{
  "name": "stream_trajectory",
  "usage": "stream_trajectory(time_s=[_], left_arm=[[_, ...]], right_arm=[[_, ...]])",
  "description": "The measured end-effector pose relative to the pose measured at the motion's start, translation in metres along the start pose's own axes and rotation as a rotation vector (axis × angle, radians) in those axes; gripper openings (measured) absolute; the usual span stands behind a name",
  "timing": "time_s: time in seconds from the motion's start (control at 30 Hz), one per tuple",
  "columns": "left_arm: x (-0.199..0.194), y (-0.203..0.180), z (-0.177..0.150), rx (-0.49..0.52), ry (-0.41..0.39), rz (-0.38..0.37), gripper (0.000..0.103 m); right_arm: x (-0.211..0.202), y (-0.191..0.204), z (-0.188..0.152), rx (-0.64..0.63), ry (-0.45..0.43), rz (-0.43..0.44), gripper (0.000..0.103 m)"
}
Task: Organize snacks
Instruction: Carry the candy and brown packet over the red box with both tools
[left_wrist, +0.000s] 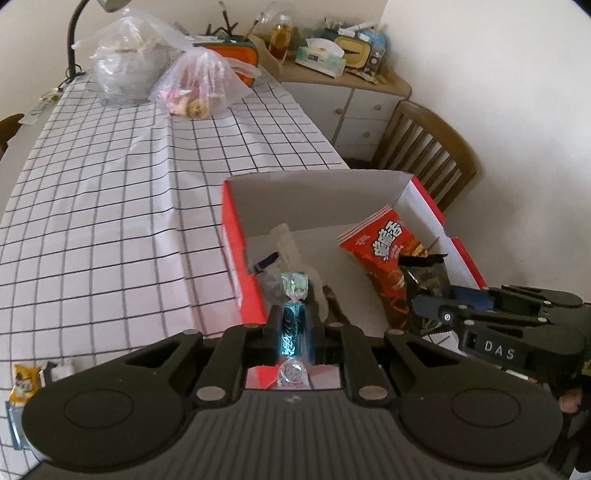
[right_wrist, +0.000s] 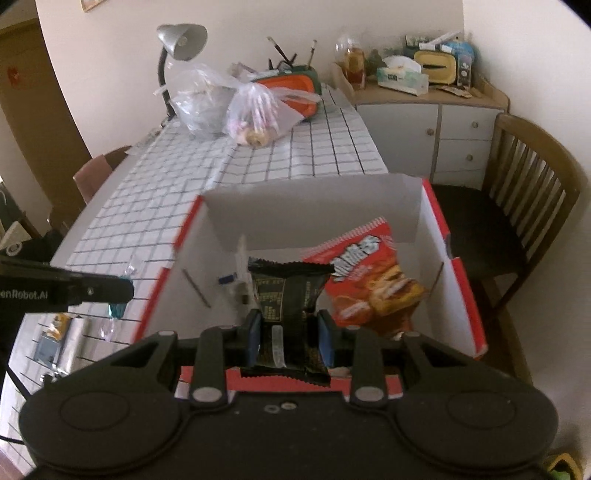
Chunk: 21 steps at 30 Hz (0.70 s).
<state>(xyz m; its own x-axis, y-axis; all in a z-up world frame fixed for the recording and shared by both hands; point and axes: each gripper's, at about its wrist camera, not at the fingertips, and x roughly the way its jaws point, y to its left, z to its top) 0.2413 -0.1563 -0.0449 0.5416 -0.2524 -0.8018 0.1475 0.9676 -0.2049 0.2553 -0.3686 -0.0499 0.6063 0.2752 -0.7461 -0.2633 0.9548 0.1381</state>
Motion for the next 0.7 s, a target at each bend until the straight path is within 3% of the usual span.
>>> stream_trajectory(time_s=[0.2,0.4,0.7], left_arm=[[0.035,-0.02,0.021,0.012,0.028,0.04,0.012],[0.071,-0.035,0.04,0.026,0.074,0.052,0.012],[0.119,-0.053,0.041,0.067,0.17,0.079,0.012]], right_arm=[[0.019,-0.018,0.01,-0.02,0.027,0.026,0.021],[0.034,-0.037,0.016,-0.015,0.073,0.058,0.021],[0.041,-0.052,0.007,0.007,0.117,0.099,0.026]])
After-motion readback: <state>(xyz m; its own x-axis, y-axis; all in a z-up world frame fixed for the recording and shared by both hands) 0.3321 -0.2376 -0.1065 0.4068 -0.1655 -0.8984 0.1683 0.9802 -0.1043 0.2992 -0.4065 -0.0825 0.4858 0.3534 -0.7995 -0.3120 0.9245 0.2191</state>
